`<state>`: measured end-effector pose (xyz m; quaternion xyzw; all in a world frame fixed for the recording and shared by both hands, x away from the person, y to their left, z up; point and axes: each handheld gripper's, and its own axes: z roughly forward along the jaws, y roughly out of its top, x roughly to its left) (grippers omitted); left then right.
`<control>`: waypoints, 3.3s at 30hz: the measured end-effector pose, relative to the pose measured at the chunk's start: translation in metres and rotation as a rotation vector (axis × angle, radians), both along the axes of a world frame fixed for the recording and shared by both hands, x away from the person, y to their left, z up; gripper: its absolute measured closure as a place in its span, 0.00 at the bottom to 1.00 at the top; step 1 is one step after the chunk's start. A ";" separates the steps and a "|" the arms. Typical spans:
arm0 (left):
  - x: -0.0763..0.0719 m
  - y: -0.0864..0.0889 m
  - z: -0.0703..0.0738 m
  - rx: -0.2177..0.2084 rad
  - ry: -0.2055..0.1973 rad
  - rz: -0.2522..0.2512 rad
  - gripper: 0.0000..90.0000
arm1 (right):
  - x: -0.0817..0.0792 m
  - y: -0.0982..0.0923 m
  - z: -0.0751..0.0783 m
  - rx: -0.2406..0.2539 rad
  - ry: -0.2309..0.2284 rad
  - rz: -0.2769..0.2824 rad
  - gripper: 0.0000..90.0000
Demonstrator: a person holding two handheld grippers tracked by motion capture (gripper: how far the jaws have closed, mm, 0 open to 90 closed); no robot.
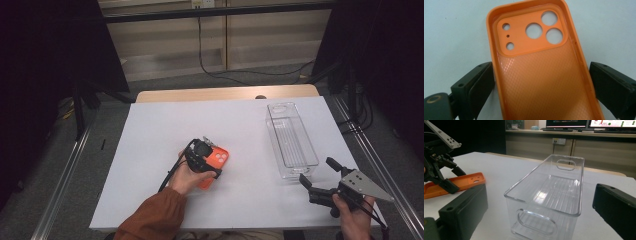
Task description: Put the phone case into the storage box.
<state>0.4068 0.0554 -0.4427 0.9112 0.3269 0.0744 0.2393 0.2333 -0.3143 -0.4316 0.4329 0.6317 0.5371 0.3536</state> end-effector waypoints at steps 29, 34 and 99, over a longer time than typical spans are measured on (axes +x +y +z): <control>-0.002 -0.004 0.004 0.010 0.020 0.037 0.15 | 0.000 0.000 0.000 -0.006 0.001 0.002 0.00; -0.002 -0.003 0.005 0.005 0.022 0.033 0.16 | 0.000 0.000 0.000 -0.004 0.002 0.000 0.00; -0.036 0.038 0.049 -0.311 -0.392 0.086 0.17 | 0.002 0.000 0.000 -0.008 0.002 -0.009 0.00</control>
